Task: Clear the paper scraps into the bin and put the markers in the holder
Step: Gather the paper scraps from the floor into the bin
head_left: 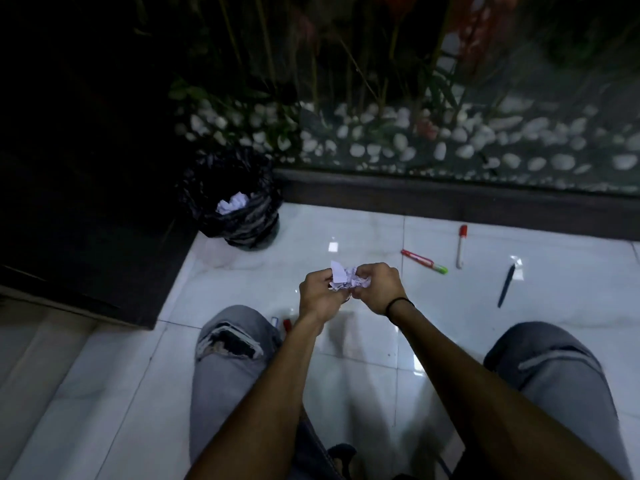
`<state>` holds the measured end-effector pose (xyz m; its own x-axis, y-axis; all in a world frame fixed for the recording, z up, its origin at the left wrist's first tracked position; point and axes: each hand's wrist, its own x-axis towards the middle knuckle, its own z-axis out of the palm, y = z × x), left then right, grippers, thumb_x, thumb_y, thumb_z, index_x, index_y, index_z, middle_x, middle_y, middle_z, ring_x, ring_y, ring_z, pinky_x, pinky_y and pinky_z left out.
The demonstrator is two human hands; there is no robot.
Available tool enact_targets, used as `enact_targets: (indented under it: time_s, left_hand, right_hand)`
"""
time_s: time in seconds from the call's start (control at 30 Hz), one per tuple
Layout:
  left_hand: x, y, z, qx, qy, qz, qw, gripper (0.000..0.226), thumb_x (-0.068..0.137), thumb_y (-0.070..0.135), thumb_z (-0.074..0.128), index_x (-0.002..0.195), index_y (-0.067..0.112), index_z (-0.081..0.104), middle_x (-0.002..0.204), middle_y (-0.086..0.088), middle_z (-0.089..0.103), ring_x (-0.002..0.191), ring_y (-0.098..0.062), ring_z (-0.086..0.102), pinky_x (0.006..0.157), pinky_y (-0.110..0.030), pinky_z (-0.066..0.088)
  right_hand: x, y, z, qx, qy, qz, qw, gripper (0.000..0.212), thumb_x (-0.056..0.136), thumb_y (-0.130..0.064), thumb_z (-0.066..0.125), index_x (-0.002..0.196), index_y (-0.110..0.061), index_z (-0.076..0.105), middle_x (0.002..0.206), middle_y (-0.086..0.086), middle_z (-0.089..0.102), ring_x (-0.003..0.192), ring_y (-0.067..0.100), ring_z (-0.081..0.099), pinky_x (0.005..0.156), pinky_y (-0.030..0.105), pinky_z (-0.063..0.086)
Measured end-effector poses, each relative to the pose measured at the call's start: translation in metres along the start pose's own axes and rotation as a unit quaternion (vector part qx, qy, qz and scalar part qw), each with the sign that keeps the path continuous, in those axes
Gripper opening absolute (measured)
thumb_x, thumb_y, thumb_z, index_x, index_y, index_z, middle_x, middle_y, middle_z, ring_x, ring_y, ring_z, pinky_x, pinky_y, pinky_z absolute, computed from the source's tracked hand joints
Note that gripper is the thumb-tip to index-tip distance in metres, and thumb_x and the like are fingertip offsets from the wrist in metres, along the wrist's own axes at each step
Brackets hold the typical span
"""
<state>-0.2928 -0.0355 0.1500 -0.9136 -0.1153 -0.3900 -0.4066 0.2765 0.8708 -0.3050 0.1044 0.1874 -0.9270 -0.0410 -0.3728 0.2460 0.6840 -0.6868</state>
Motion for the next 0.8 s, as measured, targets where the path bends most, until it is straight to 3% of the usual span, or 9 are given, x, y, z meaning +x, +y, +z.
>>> enact_targets:
  time_s: [0.07, 0.13, 0.2, 0.27, 0.4, 0.47, 0.57, 0.7, 0.8]
  left_hand:
    - [0.009, 0.021, -0.023, -0.016, 0.016, 0.014, 1.000, 0.028, 0.067, 0.005, 0.075, 0.089, 0.022, 0.080, 0.084, -0.005, 0.078, 0.070, -0.011, 0.064, 0.075, -0.036, 0.062]
    - [0.021, 0.044, -0.053, -0.029, 0.035, 0.039, 0.998, 0.025, 0.069, 0.001, 0.076, 0.086, 0.020, 0.079, 0.081, -0.003, 0.078, 0.069, -0.011, 0.064, 0.071, -0.034, 0.061]
    - [0.035, 0.066, -0.081, -0.032, 0.049, 0.067, 0.996, 0.026, 0.073, -0.007, 0.075, 0.081, 0.018, 0.077, 0.075, -0.003, 0.073, 0.065, -0.010, 0.060, 0.063, -0.027, 0.055]
    - [0.056, 0.084, -0.116, -0.012, 0.091, 0.083, 0.992, 0.021, 0.072, -0.003, 0.076, 0.077, 0.018, 0.076, 0.074, -0.007, 0.074, 0.063, -0.011, 0.058, 0.060, -0.024, 0.051]
    - [0.108, 0.102, -0.181, -0.011, 0.146, 0.060, 0.987, 0.026, 0.051, 0.020, 0.078, 0.077, 0.021, 0.079, 0.084, -0.011, 0.078, 0.069, -0.017, 0.064, 0.071, -0.043, 0.061]
    - [0.127, 0.110, -0.206, 0.000, 0.180, 0.037, 0.983, 0.025, 0.052, 0.024, 0.074, 0.075, 0.016, 0.078, 0.072, -0.004, 0.072, 0.065, -0.015, 0.061, 0.062, -0.038, 0.057]
    - [0.151, 0.104, -0.229, 0.005, 0.236, 0.026, 0.971, 0.006, 0.066, 0.014, 0.077, 0.071, 0.012, 0.076, 0.063, 0.006, 0.057, 0.062, -0.011, 0.053, 0.059, -0.027, 0.047]
    - [0.189, 0.073, -0.247, -0.044, 0.246, -0.015, 0.968, 0.044, 0.060, 0.062, 0.073, 0.059, 0.017, 0.074, 0.056, 0.005, 0.062, 0.057, -0.012, 0.058, 0.062, -0.032, 0.061]
    - [0.205, 0.058, -0.256, -0.013, 0.203, -0.032, 0.979, 0.012, 0.058, 0.027, 0.086, 0.058, 0.021, 0.075, 0.061, 0.008, 0.063, 0.065, -0.011, 0.060, 0.065, -0.025, 0.055]
  right_hand:
    - [0.014, -0.029, -0.006, -0.002, -0.004, -0.022, 1.000, 0.012, 0.077, -0.012, 0.076, 0.088, -0.016, 0.075, 0.083, 0.004, 0.069, 0.081, 0.020, 0.058, 0.067, 0.015, 0.044]
    - [0.033, -0.069, -0.009, -0.015, 0.003, -0.054, 0.998, 0.034, 0.076, -0.015, 0.079, 0.109, -0.007, 0.074, 0.106, 0.009, 0.073, 0.095, 0.020, 0.064, 0.082, 0.019, 0.047]
    - [0.052, -0.106, -0.012, -0.017, 0.010, -0.088, 0.996, 0.035, 0.075, -0.016, 0.079, 0.109, -0.008, 0.075, 0.109, 0.010, 0.074, 0.096, 0.017, 0.065, 0.078, 0.016, 0.042]
    - [0.071, -0.147, -0.010, -0.009, 0.013, -0.109, 0.994, 0.027, 0.075, -0.018, 0.077, 0.101, -0.012, 0.077, 0.097, 0.010, 0.075, 0.092, 0.017, 0.067, 0.072, 0.017, 0.041]
    - [0.109, -0.218, 0.005, -0.001, 0.022, -0.147, 0.989, 0.017, 0.077, -0.022, 0.076, 0.087, -0.008, 0.078, 0.076, 0.007, 0.066, 0.077, 0.011, 0.057, 0.066, 0.022, 0.042]
    - [0.131, -0.245, 0.019, -0.014, 0.010, -0.152, 0.988, 0.019, 0.077, -0.022, 0.076, 0.089, -0.008, 0.076, 0.082, 0.006, 0.064, 0.083, 0.013, 0.058, 0.071, 0.022, 0.046]
    - [0.164, -0.271, 0.049, -0.038, -0.012, -0.148, 0.988, 0.027, 0.075, -0.019, 0.078, 0.101, -0.011, 0.075, 0.107, 0.007, 0.071, 0.107, 0.020, 0.064, 0.093, 0.027, 0.052]
    - [0.192, -0.279, 0.082, -0.046, -0.027, -0.123, 0.991, 0.035, 0.081, -0.016, 0.075, 0.112, 0.000, 0.070, 0.119, 0.014, 0.068, 0.108, 0.028, 0.065, 0.093, 0.037, 0.056]
    - [0.205, -0.272, 0.098, -0.045, -0.034, -0.113, 0.992, 0.034, 0.089, -0.020, 0.067, 0.113, 0.003, 0.070, 0.116, 0.016, 0.070, 0.107, 0.031, 0.066, 0.093, 0.039, 0.055]
